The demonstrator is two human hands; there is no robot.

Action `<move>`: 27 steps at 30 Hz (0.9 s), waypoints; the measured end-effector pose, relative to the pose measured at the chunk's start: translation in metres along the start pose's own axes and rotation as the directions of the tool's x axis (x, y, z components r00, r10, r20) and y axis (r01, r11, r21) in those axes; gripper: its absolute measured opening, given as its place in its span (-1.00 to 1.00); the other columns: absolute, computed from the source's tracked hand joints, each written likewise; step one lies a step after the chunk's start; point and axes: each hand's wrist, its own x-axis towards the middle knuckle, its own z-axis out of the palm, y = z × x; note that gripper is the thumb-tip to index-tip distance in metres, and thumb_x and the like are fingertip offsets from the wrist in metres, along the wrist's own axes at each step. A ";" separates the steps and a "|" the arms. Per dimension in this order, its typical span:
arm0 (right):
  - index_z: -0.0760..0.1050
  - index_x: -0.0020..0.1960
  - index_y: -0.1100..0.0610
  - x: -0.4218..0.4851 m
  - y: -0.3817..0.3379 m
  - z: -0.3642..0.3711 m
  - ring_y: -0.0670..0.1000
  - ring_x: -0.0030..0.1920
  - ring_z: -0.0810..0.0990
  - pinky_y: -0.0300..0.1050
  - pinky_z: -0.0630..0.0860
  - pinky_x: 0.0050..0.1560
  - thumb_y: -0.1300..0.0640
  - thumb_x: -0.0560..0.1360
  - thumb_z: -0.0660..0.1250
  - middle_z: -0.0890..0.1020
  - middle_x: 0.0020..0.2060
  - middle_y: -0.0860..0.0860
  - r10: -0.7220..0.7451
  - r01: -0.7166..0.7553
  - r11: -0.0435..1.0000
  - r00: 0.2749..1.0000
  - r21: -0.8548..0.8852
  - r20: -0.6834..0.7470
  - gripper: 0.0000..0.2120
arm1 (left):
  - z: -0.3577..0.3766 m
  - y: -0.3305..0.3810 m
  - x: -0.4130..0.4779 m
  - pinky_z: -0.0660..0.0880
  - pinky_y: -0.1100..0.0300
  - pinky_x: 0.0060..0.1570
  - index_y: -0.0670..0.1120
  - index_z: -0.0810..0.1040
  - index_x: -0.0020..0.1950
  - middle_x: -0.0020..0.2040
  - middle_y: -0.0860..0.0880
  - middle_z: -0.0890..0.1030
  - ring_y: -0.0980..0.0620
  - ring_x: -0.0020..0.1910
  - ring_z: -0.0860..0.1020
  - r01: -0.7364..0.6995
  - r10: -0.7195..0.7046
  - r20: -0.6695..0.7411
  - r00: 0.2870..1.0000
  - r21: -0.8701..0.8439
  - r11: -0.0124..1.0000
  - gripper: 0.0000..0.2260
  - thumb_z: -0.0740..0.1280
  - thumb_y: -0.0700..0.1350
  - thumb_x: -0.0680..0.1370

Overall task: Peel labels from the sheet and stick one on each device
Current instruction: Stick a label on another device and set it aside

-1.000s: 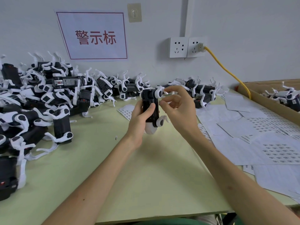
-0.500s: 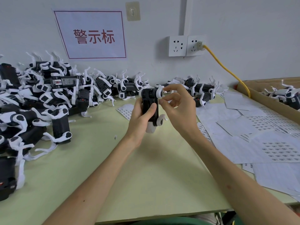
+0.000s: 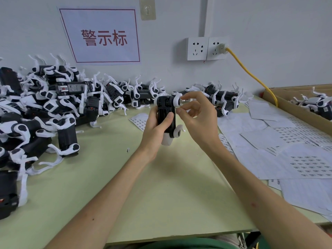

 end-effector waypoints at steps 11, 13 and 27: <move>0.57 0.05 0.12 0.000 0.002 0.000 0.00 -0.34 0.55 -0.27 0.44 -0.22 0.27 0.48 0.49 0.68 -0.29 -0.06 0.008 -0.008 1.000 1.000 -0.024 -0.003 -0.80 | 0.000 -0.001 -0.001 0.51 0.38 -0.15 -0.20 0.45 0.29 -0.15 0.17 0.65 0.23 -0.21 0.65 -0.010 0.010 0.006 1.000 0.019 1.000 -0.81 0.29 -0.18 0.69; 0.57 0.05 0.12 0.000 0.002 0.000 -0.05 -0.35 0.53 -0.28 0.43 -0.22 0.27 0.48 0.49 0.68 -0.29 -0.06 0.013 -0.013 1.000 1.000 -0.024 -0.005 -0.81 | 0.000 -0.001 -0.001 0.51 0.36 -0.10 -0.19 0.46 0.28 -0.09 0.12 0.64 0.21 -0.18 0.64 -0.004 0.004 0.000 1.000 0.026 1.000 -0.80 0.29 -0.17 0.68; 0.56 0.06 0.14 -0.003 0.000 0.002 0.00 -0.32 0.53 -0.15 0.47 -0.19 0.25 0.48 0.49 0.68 -0.27 0.00 0.039 -0.039 0.999 0.999 -0.005 -0.021 -0.81 | 0.001 -0.003 -0.001 0.49 0.40 -0.04 -0.13 0.48 0.28 0.08 0.00 0.59 0.22 -0.03 0.60 -0.037 0.037 -0.012 0.999 0.040 0.999 -0.65 0.34 0.00 0.56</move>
